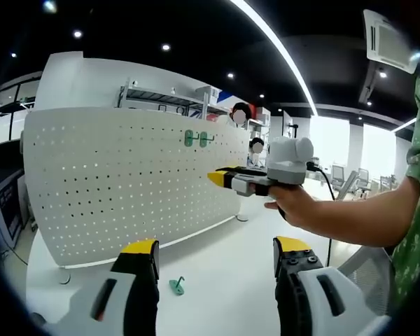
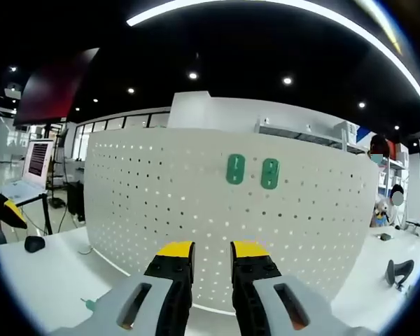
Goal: Insert the hook assembly into the mounting plate slot until the hook locks in place.
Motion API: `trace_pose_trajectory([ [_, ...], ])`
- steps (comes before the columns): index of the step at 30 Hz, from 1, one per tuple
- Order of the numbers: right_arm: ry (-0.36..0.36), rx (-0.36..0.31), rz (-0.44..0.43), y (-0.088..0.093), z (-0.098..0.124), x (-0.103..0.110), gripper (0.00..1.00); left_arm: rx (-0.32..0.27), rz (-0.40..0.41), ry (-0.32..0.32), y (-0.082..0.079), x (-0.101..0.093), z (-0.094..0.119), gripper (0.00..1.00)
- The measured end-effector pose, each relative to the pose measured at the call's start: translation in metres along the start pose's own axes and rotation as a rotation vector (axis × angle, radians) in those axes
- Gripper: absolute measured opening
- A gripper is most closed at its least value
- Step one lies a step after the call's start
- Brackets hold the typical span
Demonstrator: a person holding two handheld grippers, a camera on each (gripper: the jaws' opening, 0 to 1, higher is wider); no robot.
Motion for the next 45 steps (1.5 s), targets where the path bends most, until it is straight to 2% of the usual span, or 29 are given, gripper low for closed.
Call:
trace_pose_trajectory([
  [18, -0.074, 0.085, 0.013, 0.028, 0.019, 0.019, 0.20, 0.022, 0.003, -0.002, 0.008, -0.003, 0.001, 0.68],
  [22, -0.117, 0.121, -0.005, 0.036, 0.020, 0.023, 0.21, 0.035, 0.007, -0.006, 0.012, -0.003, 0.002, 0.68],
  [26, -0.177, 0.191, -0.024, 0.049, 0.022, 0.030, 0.22, 0.044, 0.007, -0.008, 0.015, -0.003, 0.004, 0.68],
  [37, -0.248, 0.312, -0.059, 0.073, 0.026, 0.039, 0.25, 0.068, 0.019, -0.021, 0.024, -0.006, 0.011, 0.68],
  [45, -0.274, 0.381, -0.089, 0.085, 0.029, 0.044, 0.28, 0.080, 0.027, -0.031, 0.030, -0.006, 0.016, 0.68],
])
Point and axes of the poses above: the point that each gripper's makers call its tool centre point, and the gripper's own axes: z roughly backward along the fingers, x roughly to its left, y roughly out of its underside, the point moved 10 cm from there along z, roughly backward along the fingers, and after that the axes turned 3 degrees about -z, right-handed, at the moved point
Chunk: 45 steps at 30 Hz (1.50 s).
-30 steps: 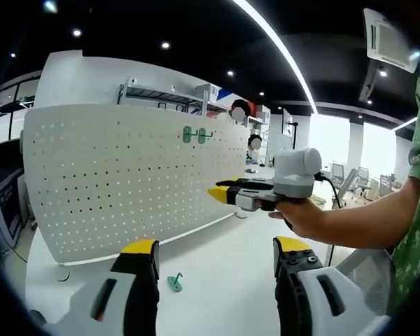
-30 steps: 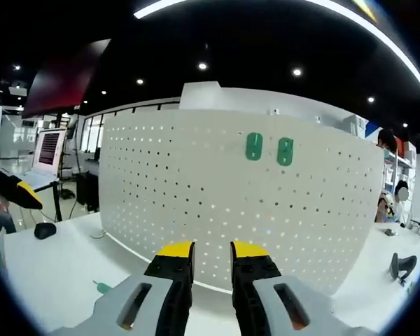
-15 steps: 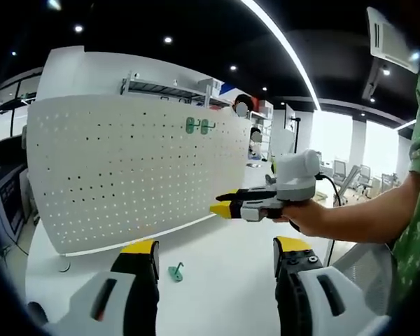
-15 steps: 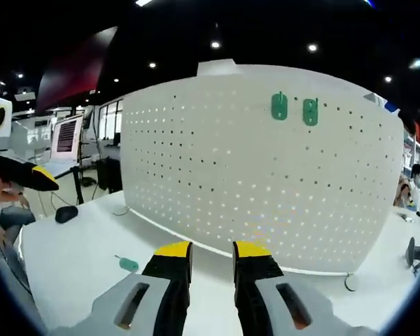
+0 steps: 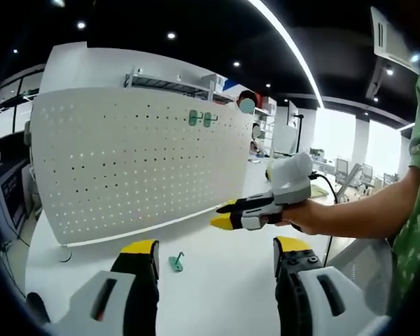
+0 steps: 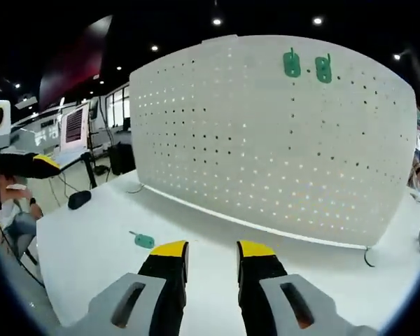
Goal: Insert the hook assembly into the mounting plate slot until the hook locks in place.
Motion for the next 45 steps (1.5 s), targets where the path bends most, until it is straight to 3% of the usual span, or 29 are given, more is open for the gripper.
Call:
trace_pose_trajectory([
  [2, -0.024, 0.038, -0.050, 0.005, -0.001, 0.002, 0.28, 0.003, 0.003, -0.001, 0.001, 0.000, 0.001, 0.68],
  [8, -0.044, 0.089, -0.080, 0.016, -0.006, 0.007, 0.30, 0.005, 0.007, -0.003, 0.003, -0.001, 0.002, 0.68],
  [25, -0.086, 0.188, -0.112, 0.023, -0.032, 0.020, 0.30, 0.009, 0.018, -0.008, 0.008, 0.001, 0.003, 0.68],
  [45, -0.125, 0.246, -0.118, 0.029, -0.063, 0.039, 0.29, 0.018, 0.030, -0.014, 0.012, 0.008, 0.003, 0.67],
])
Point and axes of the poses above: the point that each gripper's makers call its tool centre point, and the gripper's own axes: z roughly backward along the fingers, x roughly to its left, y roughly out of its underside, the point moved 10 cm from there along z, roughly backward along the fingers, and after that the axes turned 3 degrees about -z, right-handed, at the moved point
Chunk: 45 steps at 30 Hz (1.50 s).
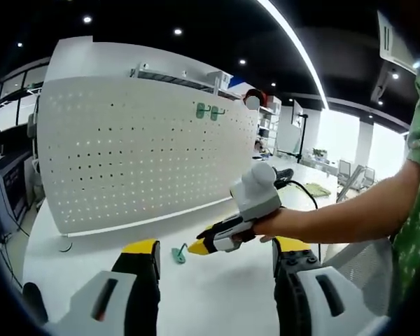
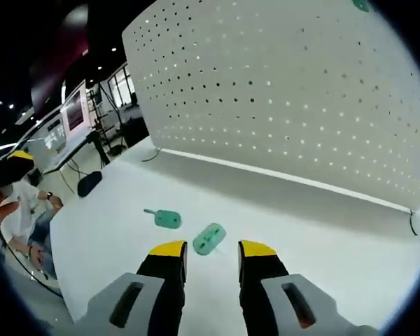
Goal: Insert the hook assembly into the mounting plate slot until the hook locks in place.
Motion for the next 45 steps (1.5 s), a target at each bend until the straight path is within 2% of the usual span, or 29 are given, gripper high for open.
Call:
trace_pose_trajectory([
  [8, 0.000, -0.002, -0.017, -0.006, -0.007, 0.000, 0.24, 0.003, 0.006, 0.001, 0.002, 0.003, -0.001, 0.66],
  [18, -0.008, 0.036, -0.036, -0.006, -0.018, 0.002, 0.15, 0.007, 0.007, 0.004, 0.003, 0.005, -0.003, 0.66],
  [45, -0.001, 0.069, -0.030, -0.004, -0.020, -0.002, 0.06, 0.012, 0.013, 0.000, 0.006, 0.009, -0.003, 0.64],
])
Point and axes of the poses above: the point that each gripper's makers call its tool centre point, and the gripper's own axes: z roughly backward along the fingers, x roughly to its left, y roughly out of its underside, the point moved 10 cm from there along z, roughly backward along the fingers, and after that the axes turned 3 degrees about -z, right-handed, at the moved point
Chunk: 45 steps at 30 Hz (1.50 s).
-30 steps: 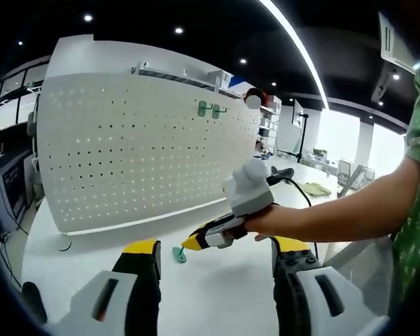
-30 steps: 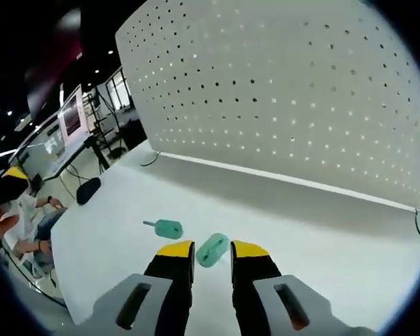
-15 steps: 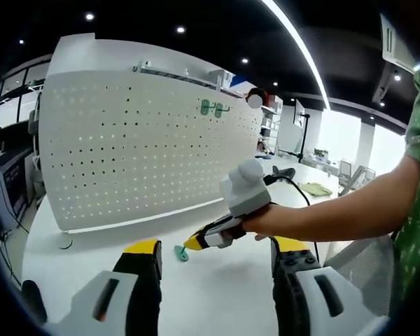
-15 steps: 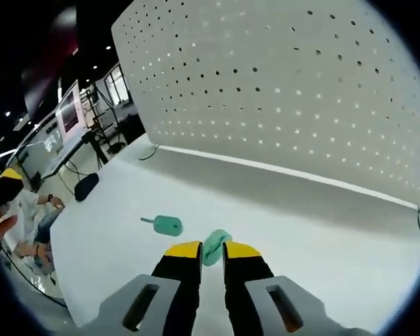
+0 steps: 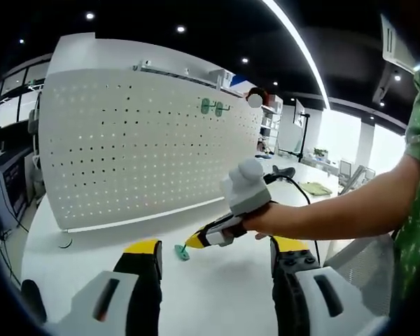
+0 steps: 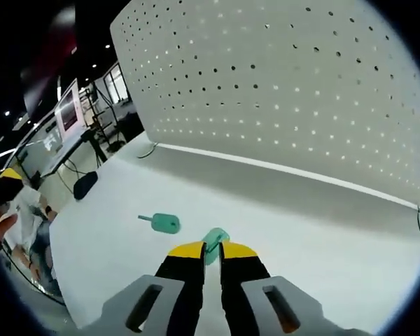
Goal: Insert the hook assembly into the mounting plate slot until the hook locks in place.
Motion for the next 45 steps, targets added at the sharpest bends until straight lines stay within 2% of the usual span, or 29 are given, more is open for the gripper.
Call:
trace_pose_trajectory([
  [5, 0.000, 0.003, 0.010, 0.001, 0.001, 0.001, 0.02, 0.001, -0.001, 0.001, 0.000, 0.001, -0.001, 0.64],
  [17, -0.014, -0.007, 0.018, -0.001, 0.001, 0.001, 0.05, 0.005, 0.001, 0.004, 0.002, 0.002, -0.002, 0.64],
  [30, -0.029, -0.005, 0.030, -0.001, 0.000, 0.004, 0.02, 0.007, 0.004, 0.000, 0.002, 0.004, -0.002, 0.64],
  [45, -0.067, -0.007, 0.153, -0.008, 0.015, 0.010, 0.02, 0.015, -0.005, 0.007, 0.002, 0.005, -0.003, 0.63],
])
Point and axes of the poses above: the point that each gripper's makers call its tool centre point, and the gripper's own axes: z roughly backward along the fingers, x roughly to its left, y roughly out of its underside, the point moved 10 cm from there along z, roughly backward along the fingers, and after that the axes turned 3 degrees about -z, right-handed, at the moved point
